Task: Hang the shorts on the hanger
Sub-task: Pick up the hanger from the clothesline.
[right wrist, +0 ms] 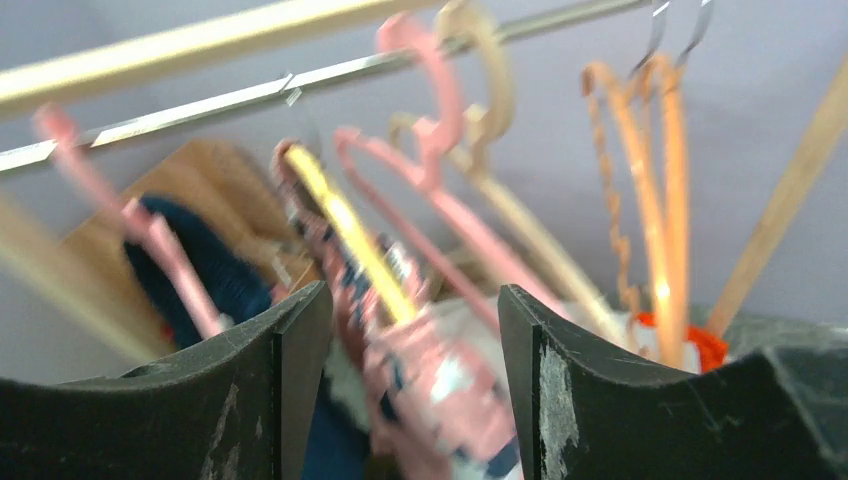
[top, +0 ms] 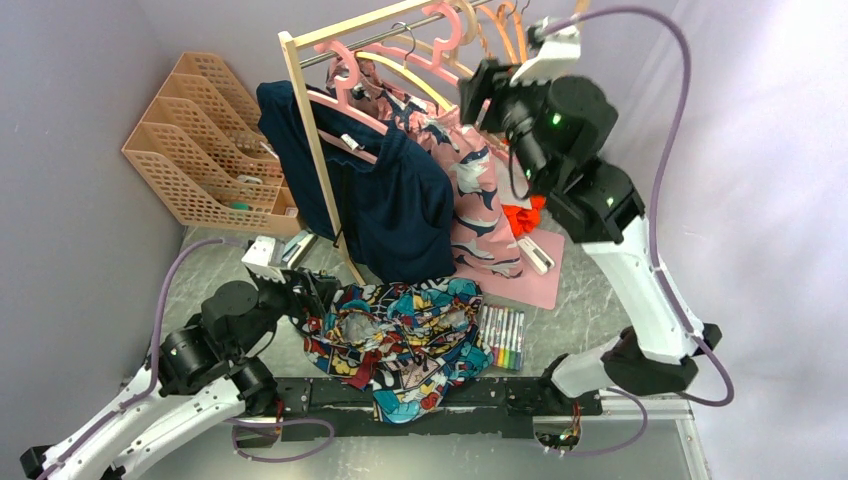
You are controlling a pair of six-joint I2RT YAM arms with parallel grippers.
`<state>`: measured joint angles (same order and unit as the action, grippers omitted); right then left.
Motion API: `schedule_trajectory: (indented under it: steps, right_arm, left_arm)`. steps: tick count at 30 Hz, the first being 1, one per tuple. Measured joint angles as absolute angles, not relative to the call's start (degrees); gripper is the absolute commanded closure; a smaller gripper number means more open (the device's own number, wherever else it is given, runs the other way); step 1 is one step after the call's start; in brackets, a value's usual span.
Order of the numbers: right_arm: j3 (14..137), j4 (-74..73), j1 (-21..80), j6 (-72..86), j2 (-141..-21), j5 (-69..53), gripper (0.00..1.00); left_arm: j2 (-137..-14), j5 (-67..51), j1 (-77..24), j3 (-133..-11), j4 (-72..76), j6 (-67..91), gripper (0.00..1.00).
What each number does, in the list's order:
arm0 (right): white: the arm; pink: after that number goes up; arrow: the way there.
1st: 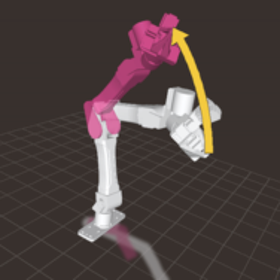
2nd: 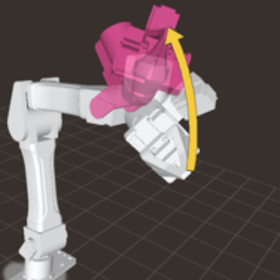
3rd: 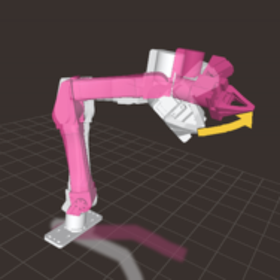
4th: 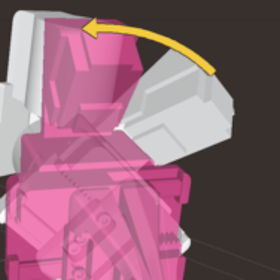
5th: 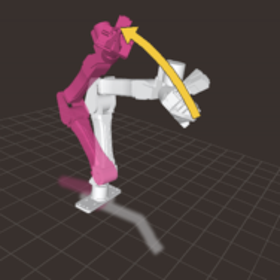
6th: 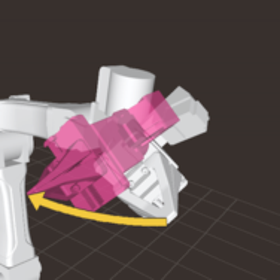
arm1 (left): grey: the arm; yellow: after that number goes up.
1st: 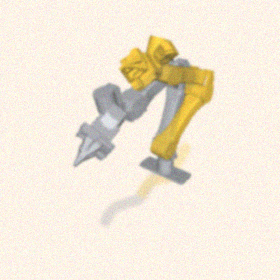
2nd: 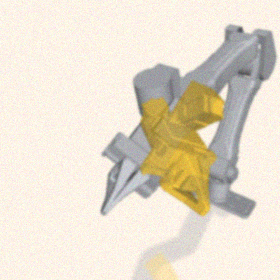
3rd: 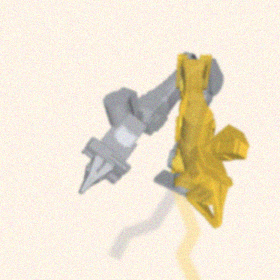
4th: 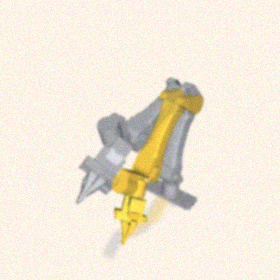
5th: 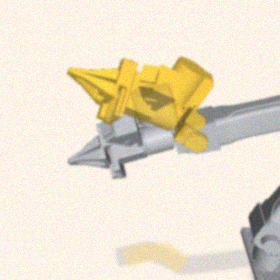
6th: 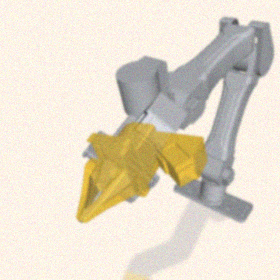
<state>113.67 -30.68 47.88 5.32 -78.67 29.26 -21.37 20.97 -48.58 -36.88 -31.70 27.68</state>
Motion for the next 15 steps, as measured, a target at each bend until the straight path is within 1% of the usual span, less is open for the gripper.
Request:
schedule_trajectory:
  steps: [3,7,11,15]
  right_arm:
    - [119.1,-29.6,40.2,6.1,-82.4,25.8,0.34]
    - [119.7,-28.4,30.4,9.0,-83.4,20.7,0.34]
    - [114.1,-25.7,19.3,13.7,-81.5,16.4,0.33]
    - [104.0,-21.3,8.7,20.5,-78.9,8.3,0.34]
  left_arm:
    - [-20.8,20.3,-48.6,-35.9,-31.0,27.7,0.06]
    - [-21.0,20.1,-48.6,-35.8,-30.5,27.7,0.07]
    - [-21.1,19.5,-48.6,-35.8,-29.9,27.7,0.06]
    - [-21.2,19.0,-48.6,-35.8,-29.8,27.6,0.07]
